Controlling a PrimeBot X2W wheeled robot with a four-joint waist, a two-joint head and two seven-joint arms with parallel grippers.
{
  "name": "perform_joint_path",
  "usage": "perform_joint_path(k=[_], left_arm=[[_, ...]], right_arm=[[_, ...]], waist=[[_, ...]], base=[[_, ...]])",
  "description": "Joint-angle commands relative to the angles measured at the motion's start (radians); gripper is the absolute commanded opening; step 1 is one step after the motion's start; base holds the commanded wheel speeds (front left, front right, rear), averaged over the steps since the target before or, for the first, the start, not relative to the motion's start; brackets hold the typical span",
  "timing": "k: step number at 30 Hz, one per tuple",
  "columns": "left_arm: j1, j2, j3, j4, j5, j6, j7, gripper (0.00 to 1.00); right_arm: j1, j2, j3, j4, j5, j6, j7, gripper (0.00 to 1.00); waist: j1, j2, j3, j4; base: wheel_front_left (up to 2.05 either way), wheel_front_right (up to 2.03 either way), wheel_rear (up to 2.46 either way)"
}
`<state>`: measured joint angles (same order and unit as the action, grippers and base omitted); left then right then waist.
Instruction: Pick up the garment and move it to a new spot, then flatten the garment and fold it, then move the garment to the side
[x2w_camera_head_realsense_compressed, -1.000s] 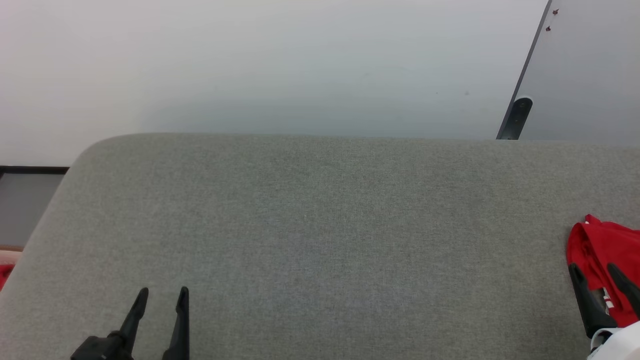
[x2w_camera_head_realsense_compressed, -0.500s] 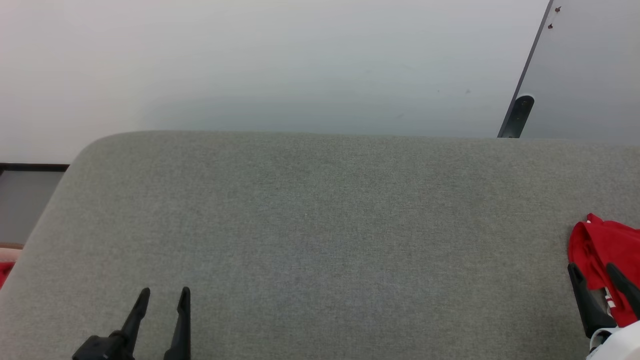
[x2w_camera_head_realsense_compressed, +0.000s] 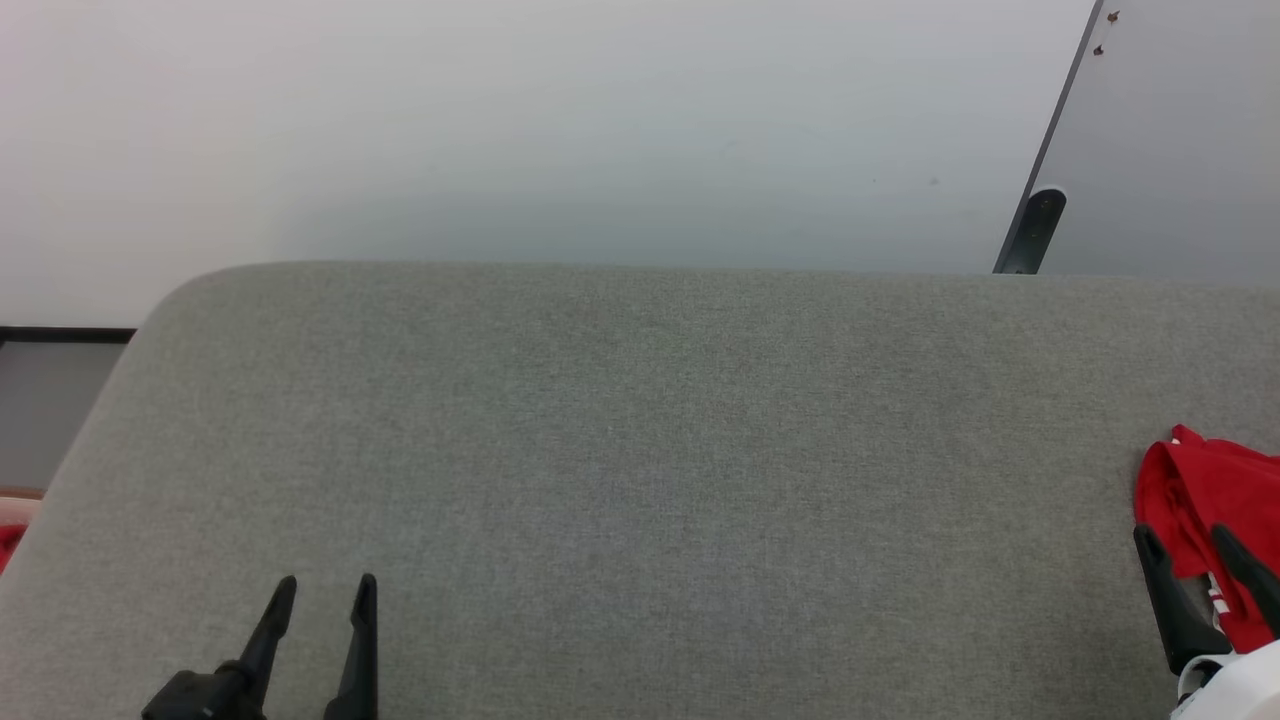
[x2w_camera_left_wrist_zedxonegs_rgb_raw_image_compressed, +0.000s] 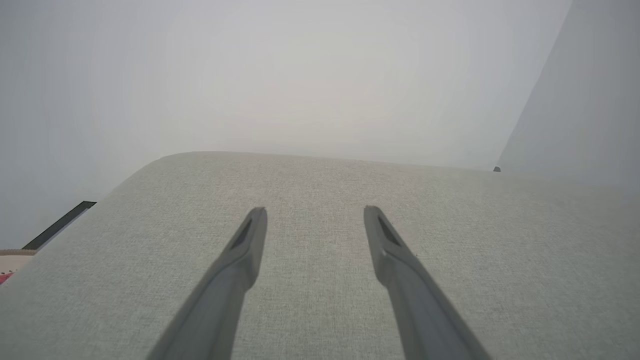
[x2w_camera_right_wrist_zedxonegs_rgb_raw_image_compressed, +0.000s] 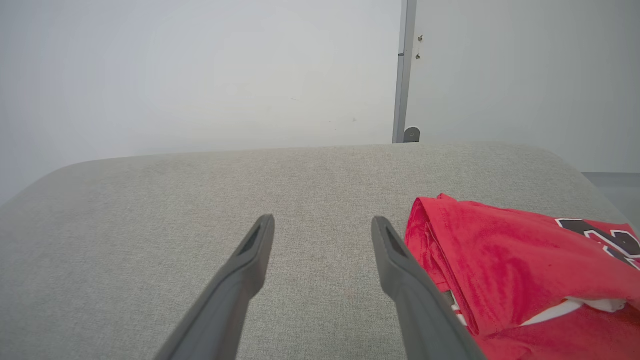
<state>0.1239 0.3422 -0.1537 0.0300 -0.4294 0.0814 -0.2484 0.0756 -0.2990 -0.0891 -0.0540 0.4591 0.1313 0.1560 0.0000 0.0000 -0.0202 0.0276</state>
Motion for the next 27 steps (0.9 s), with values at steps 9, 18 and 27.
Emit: perform_joint_path(k=[9,18,27], left_arm=[[-0.009,0.003,-0.001,0.007,0.000,0.008,-0.008,1.00],[0.000,0.001,-0.003,0.016,-0.001,0.006,-0.006,0.00],[0.001,-0.044,0.001,0.063,-0.084,-0.008,0.017,0.00]], right_arm=[[0.003,0.002,0.005,-0.007,-0.002,-0.001,0.000,1.00],[0.000,0.002,0.006,0.002,0.001,0.000,0.002,0.00],[-0.012,0.047,0.007,0.064,0.084,0.000,0.003,0.00]], waist=[[0.0000,0.0000,0.002,-0.001],[0.0000,0.0000,0.002,-0.006],[0.0000,0.0000,0.003,-0.007]], base=[[0.00,0.00,0.00],[0.00,0.00,0.00],[0.00,0.00,0.00]])
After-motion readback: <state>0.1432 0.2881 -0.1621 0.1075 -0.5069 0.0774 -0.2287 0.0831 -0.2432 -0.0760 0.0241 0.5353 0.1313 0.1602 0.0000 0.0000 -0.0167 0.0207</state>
